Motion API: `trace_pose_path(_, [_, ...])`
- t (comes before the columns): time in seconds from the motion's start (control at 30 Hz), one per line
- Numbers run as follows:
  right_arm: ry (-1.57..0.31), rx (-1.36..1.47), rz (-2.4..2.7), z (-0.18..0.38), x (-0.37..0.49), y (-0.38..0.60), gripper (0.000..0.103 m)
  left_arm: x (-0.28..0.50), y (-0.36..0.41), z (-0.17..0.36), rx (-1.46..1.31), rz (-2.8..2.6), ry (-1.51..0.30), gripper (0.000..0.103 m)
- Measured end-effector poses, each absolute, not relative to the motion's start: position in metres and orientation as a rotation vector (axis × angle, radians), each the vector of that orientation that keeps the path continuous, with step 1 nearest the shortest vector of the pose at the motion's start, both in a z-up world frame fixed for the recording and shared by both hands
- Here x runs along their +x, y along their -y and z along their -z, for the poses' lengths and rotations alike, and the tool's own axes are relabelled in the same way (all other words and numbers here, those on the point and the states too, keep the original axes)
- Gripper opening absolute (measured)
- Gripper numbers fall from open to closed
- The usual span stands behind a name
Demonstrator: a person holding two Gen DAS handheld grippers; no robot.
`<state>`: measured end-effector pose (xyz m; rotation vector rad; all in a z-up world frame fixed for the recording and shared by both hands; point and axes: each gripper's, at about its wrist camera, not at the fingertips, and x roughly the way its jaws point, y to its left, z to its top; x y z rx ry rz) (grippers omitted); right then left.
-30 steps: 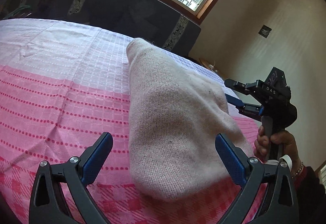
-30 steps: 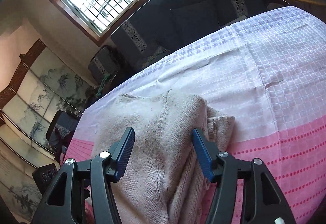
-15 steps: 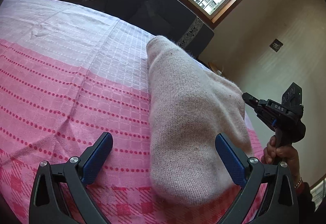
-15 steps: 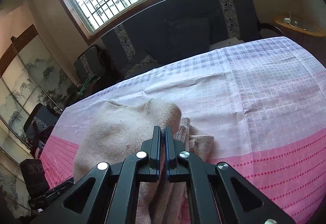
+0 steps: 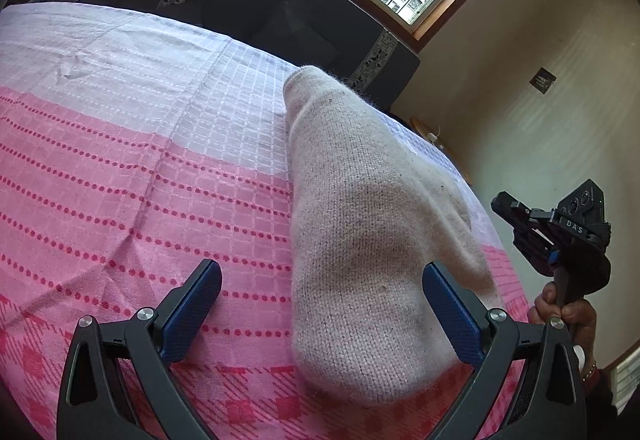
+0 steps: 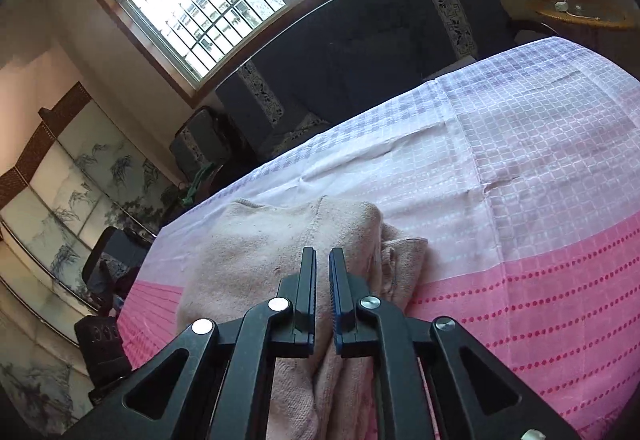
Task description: Fold small clothes
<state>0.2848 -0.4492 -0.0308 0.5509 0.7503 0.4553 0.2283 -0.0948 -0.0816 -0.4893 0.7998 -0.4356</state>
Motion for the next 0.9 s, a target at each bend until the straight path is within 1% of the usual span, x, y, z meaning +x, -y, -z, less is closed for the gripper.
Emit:
trace_pose_path(0.07, [-0.8, 0.643, -0.568, 0.035, 0.274, 0.445, 0.009, 0.229, 0.094, 0.082, -0.493, 0.435, -0.798, 0.1])
trace_pose_path(0.2, [-0.913, 0.653, -0.59, 0.057, 0.265, 0.435, 0.01, 0.228, 0.095, 0.082, -0.484, 0.43, -0.797, 0.1])
trace_pose_path(0.3, [-0.958, 0.694, -0.546, 0.076, 0.268, 0.437, 0.01, 0.227, 0.095, 0.081, -0.479, 0.426, -0.793, 0.1])
trace_pose_path(0.4, [-0.96, 0.722, -0.537, 0.08, 0.27, 0.437, 0.01, 0.227, 0.095, 0.081, -0.478, 0.427, -0.794, 0.1])
trace_pose_path(0.47, [-0.958, 0.717, -0.486, 0.078, 0.274, 0.441, 0.021, 0.227, 0.096, 0.081, -0.474, 0.426, -0.797, 0.1])
trace_pose_path(0.5, [-0.951, 0.736, -0.466, 0.077, 0.275, 0.446, 0.03, 0.227, 0.096, 0.081, -0.472, 0.426, -0.795, 0.1])
trace_pose_path(0.53, [-0.935, 0.782, -0.485, 0.077, 0.277, 0.451, 0.036, 0.227, 0.097, 0.081, -0.471, 0.427, -0.794, 0.1])
trace_pose_path(0.57, [-0.926, 0.818, -0.51, 0.077, 0.279, 0.453, 0.039, 0.227, 0.097, 0.081, -0.471, 0.428, -0.795, 0.1])
trace_pose_path(0.73, [-0.952, 0.786, -0.547, 0.078, 0.282, 0.439, 0.039, 0.229, 0.097, 0.082, -0.474, 0.428, -0.8, 0.1])
trace_pose_path(0.8, [-0.958, 0.771, -0.5, 0.081, 0.284, 0.441, 0.038, 0.228, 0.097, 0.082, -0.472, 0.427, -0.799, 0.1])
trace_pose_path(0.9, [-0.933, 0.85, -0.499, 0.087, 0.285, 0.452, 0.037, 0.229, 0.097, 0.082, -0.473, 0.426, -0.799, 0.1])
